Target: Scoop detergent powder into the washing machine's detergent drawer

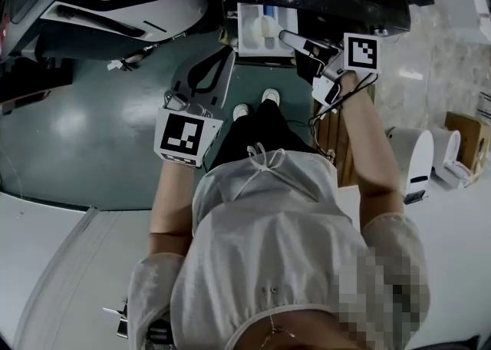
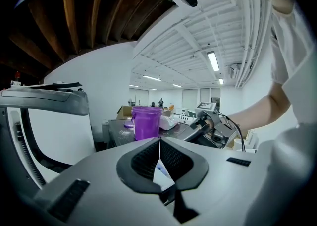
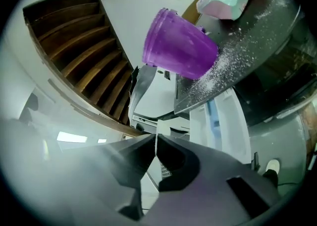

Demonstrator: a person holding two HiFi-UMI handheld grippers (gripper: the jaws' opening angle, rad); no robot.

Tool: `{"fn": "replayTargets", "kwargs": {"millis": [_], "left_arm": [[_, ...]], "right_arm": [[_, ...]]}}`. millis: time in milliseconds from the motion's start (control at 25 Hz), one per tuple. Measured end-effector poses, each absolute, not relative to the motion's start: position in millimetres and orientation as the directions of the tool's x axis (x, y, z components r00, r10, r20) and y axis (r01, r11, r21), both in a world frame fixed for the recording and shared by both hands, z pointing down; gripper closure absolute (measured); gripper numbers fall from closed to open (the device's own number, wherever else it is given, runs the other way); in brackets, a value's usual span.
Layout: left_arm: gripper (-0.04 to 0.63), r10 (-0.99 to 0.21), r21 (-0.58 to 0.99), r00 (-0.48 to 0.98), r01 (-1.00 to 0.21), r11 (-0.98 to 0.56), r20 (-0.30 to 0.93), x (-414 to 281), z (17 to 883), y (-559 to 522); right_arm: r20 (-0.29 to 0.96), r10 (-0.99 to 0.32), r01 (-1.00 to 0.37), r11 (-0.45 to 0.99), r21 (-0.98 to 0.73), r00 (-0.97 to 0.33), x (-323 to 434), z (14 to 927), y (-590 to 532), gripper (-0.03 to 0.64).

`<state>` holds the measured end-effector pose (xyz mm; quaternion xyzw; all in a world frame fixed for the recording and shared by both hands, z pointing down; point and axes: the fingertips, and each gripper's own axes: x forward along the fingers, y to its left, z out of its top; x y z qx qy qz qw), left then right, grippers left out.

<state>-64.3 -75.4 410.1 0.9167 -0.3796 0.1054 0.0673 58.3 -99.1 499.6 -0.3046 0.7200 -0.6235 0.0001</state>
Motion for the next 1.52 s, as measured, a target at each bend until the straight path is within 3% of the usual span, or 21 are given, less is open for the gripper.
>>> {"fn": "replayTargets", "kwargs": {"millis": [120, 360, 520, 1000, 1520], "left_arm": [[0.574, -0.665, 0.078, 0.684, -0.712, -0.698, 0.298, -71, 425, -72], [0.574, -0.67, 0.098, 0.689, -0.714, -0.693, 0.277, -81, 449, -72], [0.574, -0.678, 0.093, 0.684, -0.719, -0.688, 0.269, -86, 462, -72], [0.574, -0.685, 0.109, 0.673, -0.731, -0.674, 0.28, -87, 476, -70], [0.574, -0.707, 0.095, 0.648, -0.753, -0.651, 0.284, -88, 474, -69]], "right_arm": [[0.412, -0.439, -0.458, -0.002, -0.889, -0.798, 54, 518, -100, 0.604], [0.481, -0.396, -0.516, -0.019, -0.856, -0.782, 42, 548, -105, 0.604], [0.522, -0.34, -0.587, 0.118, -0.801, -0.782, 33, 560, -114, 0.604], [0.723, -0.259, -0.759, 0.357, -0.544, -0.64, 23, 583, -118, 0.603], [0.83, -0.314, -0.738, 0.654, -0.163, -0.461, 19, 585, -121, 0.603]]}}
